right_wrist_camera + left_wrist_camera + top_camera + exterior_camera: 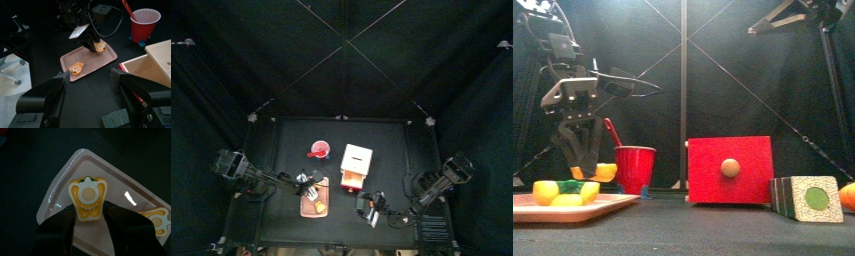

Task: Place squash half in drawer

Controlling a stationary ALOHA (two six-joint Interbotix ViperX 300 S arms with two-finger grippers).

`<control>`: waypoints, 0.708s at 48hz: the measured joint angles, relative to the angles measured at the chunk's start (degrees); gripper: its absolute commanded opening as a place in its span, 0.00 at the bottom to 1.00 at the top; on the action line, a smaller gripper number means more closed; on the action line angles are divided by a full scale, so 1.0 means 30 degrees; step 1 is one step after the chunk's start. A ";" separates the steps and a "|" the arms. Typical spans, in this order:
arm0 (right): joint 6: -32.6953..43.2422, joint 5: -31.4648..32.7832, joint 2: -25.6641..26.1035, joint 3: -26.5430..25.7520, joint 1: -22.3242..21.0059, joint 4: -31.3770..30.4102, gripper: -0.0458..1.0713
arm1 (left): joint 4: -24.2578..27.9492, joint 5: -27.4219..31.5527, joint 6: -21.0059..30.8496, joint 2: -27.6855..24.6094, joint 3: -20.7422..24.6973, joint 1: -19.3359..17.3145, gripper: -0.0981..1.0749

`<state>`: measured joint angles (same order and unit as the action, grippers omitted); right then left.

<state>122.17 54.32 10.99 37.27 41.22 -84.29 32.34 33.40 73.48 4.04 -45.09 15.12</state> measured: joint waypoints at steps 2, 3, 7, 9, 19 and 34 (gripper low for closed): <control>0.0000 0.0000 0.0000 0.0000 0.0000 0.0029 0.91 | 0.0000 0.0000 -0.0029 0.0000 0.0000 0.0000 0.66; 0.0000 0.0000 0.0000 0.0000 0.0000 0.0029 0.91 | 0.0059 0.0029 -0.0059 0.0000 0.0000 0.0000 0.66; 0.0000 0.0029 0.0000 0.0000 0.0000 0.0117 0.91 | 0.0205 0.0000 -0.0205 0.0176 0.0059 0.0000 0.66; 0.0000 0.0059 0.0000 0.0000 0.0000 0.0117 0.91 | 0.0469 0.0029 -0.0381 0.0352 0.0146 0.0000 0.66; -0.0146 0.0615 0.0352 -0.0029 0.0000 -0.0088 0.91 | 0.3105 -0.0557 -0.1289 0.1553 0.1084 0.0000 0.66; 0.0029 0.3281 0.0674 0.0293 0.0322 0.0439 0.91 | 0.7822 -0.5244 -0.1318 0.0234 0.3252 -0.0908 0.66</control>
<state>122.26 64.16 13.01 38.14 42.19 -82.97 55.81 17.67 69.52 4.75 -35.33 12.39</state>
